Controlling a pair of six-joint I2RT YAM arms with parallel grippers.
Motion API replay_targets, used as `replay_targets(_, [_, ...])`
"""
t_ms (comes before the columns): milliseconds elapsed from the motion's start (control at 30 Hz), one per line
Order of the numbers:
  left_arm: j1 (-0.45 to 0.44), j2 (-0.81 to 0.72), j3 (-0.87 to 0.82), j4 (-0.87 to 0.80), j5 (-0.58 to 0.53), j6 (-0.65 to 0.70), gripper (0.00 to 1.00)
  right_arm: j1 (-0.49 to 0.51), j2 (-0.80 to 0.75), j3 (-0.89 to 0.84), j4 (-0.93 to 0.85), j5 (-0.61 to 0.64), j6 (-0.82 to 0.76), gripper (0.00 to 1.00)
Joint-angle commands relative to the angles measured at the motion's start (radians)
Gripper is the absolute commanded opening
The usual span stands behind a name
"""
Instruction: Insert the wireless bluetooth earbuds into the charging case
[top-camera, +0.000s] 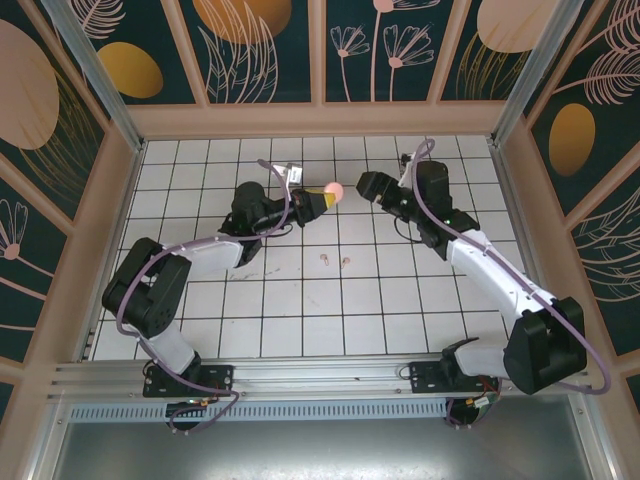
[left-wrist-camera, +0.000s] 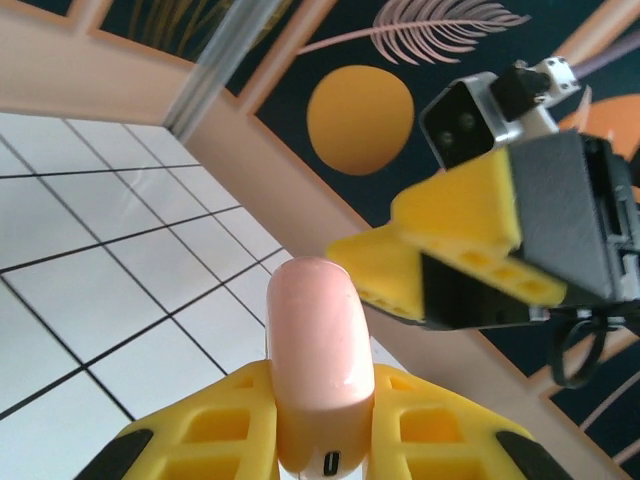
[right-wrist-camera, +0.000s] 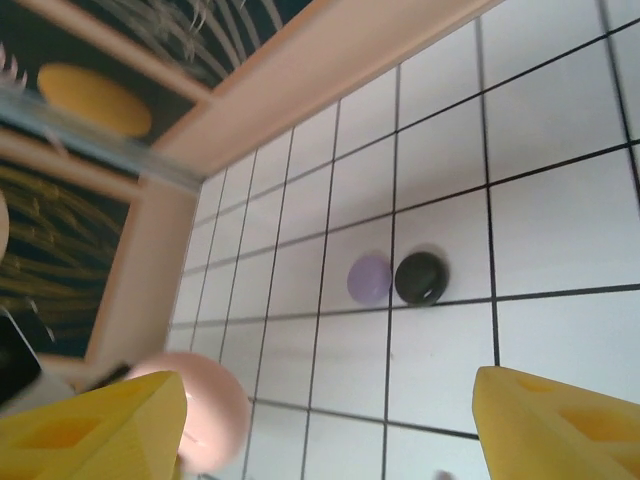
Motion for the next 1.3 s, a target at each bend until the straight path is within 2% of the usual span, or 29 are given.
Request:
replay_targets(0, [0.003,-0.026,0.043,-0.095,0.112,0.073,0.00,-0.002,-0.057,-0.028,0.076,-0.183,-0.234,0.76])
replay_targets(167, [0.003,-0.026,0.057,-0.118,0.183,0.077,0.00,-0.002,-0.054,-0.047,0.068,-0.275,-0.297,0.75])
replay_targets(333, [0.004,-0.033,0.068,-0.143,0.214,0.086,0.00,0.000,-0.044,-0.054,0.072,-0.312,-0.309,0.74])
replay_targets(933, [0.003,-0.049,0.087,-0.156,0.228,0.089,0.00,0.019,0.016,-0.075,0.087,-0.269,-0.304,0.70])
replay_targets(1267, [0.003,-0.087,0.065,-0.150,0.239,0.086,0.00,-0.025,0.054,-0.103,0.078,-0.183,-0.269,0.61])
